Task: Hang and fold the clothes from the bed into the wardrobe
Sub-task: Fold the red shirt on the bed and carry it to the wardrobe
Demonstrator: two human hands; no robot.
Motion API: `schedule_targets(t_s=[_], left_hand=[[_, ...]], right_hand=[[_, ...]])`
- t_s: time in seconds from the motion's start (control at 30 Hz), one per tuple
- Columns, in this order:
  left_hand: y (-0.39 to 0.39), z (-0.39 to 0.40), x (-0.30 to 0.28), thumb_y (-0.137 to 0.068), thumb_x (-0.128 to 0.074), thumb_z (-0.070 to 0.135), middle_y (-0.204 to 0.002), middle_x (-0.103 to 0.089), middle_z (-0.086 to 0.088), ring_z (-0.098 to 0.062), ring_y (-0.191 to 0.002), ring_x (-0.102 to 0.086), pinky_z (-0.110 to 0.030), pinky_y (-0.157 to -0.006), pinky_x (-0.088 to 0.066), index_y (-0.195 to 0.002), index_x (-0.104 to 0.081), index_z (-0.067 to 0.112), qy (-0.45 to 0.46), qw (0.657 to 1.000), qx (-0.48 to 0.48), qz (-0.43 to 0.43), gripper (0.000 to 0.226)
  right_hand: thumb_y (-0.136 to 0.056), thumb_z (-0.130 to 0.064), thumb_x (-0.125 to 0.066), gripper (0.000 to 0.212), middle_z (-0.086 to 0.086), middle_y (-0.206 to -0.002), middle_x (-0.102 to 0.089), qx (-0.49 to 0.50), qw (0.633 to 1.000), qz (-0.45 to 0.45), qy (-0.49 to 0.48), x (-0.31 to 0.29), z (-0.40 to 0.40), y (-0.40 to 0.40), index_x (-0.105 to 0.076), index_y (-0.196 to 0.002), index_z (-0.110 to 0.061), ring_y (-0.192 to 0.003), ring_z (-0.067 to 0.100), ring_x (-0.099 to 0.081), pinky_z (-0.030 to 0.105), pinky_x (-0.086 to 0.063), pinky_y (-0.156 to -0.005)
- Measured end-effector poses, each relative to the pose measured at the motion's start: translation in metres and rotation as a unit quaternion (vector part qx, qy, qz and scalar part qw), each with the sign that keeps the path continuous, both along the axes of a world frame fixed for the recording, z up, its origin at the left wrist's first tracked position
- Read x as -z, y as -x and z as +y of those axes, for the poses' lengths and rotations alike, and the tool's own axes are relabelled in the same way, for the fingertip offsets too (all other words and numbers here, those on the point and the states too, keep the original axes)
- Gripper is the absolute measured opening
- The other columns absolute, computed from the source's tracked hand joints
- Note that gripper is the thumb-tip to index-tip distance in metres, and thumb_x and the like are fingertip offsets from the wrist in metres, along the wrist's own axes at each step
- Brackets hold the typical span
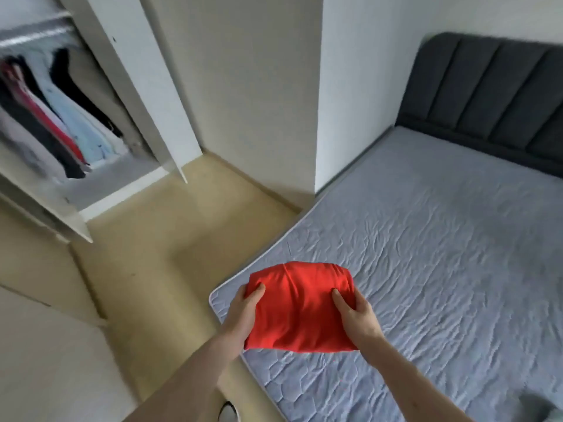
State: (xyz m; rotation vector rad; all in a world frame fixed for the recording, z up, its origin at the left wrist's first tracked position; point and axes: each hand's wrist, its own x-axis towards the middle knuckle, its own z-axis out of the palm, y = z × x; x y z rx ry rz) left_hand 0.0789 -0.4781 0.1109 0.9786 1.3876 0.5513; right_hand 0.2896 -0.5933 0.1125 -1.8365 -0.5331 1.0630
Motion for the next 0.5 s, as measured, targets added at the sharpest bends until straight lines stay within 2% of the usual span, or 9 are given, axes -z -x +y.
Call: schedule_targets(t_s=[0.1, 0.13, 0.17, 0.23, 0.3, 0.4, 0.5], left_hand=[[0.047, 0.051, -0.011, -0.068, -0.083, 0.060, -0.108, -0.078, -0.004, -0.026, -0.106, -0.073, -0.050, -0.104, -0.052, -0.114, -0.071, 0.022, -0.026, 0.998, -0.058, -0.017, 0.062], [0.058, 0.064, -0.016, -0.064, -0.084, 0.060, -0.108, -0.078, -0.006, -0.028, -0.105, -0.073, -0.051, -0.102, -0.053, -0.115, -0.070, 0.019, -0.029, 0.997, -0.066, -0.035, 0.067], [0.073, 0.079, -0.034, -0.068, -0.083, 0.054, -0.108, -0.078, -0.009, -0.029, -0.104, -0.073, -0.051, -0.101, -0.054, -0.115, -0.069, 0.016, -0.031, 0.995, -0.079, -0.049, 0.062], [0.097, 0.099, -0.067, -0.087, -0.077, 0.035, -0.108, -0.077, -0.011, -0.028, -0.101, -0.074, -0.047, -0.098, -0.056, -0.113, -0.067, 0.015, -0.045, 0.992, -0.097, -0.064, 0.034], [0.135, 0.131, -0.086, -0.097, -0.069, 0.027, -0.109, -0.076, -0.009, -0.024, -0.098, -0.074, -0.042, -0.093, -0.057, -0.113, -0.065, 0.017, -0.065, 0.988, -0.119, -0.078, 0.020], [0.191, 0.182, -0.109, -0.099, -0.066, 0.031, -0.112, -0.073, -0.005, -0.021, -0.098, -0.072, -0.037, -0.087, -0.056, -0.118, -0.063, 0.017, -0.105, 0.983, -0.140, -0.062, 0.024], [0.242, 0.224, -0.132, -0.099, -0.062, 0.042, -0.121, -0.068, -0.001, -0.021, -0.105, -0.068, -0.042, -0.098, -0.054, -0.129, -0.056, 0.022, -0.127, 0.981, -0.138, -0.048, 0.036]], right_hand=[[-0.099, -0.036, -0.065, 0.020, -0.010, -0.103, -0.066, -0.050, 0.998, -0.023, -0.022, -0.040, 0.064, 0.032, -0.059, -0.118, -0.033, -0.102, 0.011, -0.061, 0.023, -0.040, -0.094], [-0.098, -0.035, -0.066, 0.020, -0.010, -0.103, -0.066, -0.059, 0.998, -0.026, -0.028, -0.048, 0.080, 0.040, -0.059, -0.117, -0.033, -0.101, 0.011, -0.061, 0.022, -0.040, -0.093], [-0.098, -0.035, -0.066, 0.020, -0.010, -0.104, -0.068, -0.070, 0.996, -0.028, -0.043, -0.057, 0.103, 0.055, -0.060, -0.117, -0.032, -0.101, 0.010, -0.062, 0.023, -0.041, -0.094], [-0.097, -0.037, -0.066, 0.025, -0.007, -0.110, -0.070, -0.088, 0.994, -0.030, -0.056, -0.069, 0.141, 0.080, -0.063, -0.121, -0.030, -0.104, 0.011, -0.063, 0.026, -0.043, -0.097], [-0.096, -0.041, -0.066, 0.040, -0.007, -0.114, -0.068, -0.109, 0.991, -0.040, -0.068, -0.085, 0.185, 0.118, -0.061, -0.132, -0.026, -0.109, 0.015, -0.063, 0.031, -0.045, -0.101], [-0.095, -0.049, -0.065, 0.059, -0.005, -0.132, -0.061, -0.135, 0.986, -0.044, -0.087, -0.109, 0.248, 0.171, -0.045, -0.147, -0.031, -0.120, 0.017, -0.058, 0.037, -0.043, -0.110], [-0.095, -0.048, -0.065, 0.072, -0.003, -0.143, -0.054, -0.156, 0.979, -0.045, -0.121, -0.129, 0.302, 0.221, -0.031, -0.157, -0.035, -0.131, 0.020, -0.053, 0.038, -0.039, -0.116]])
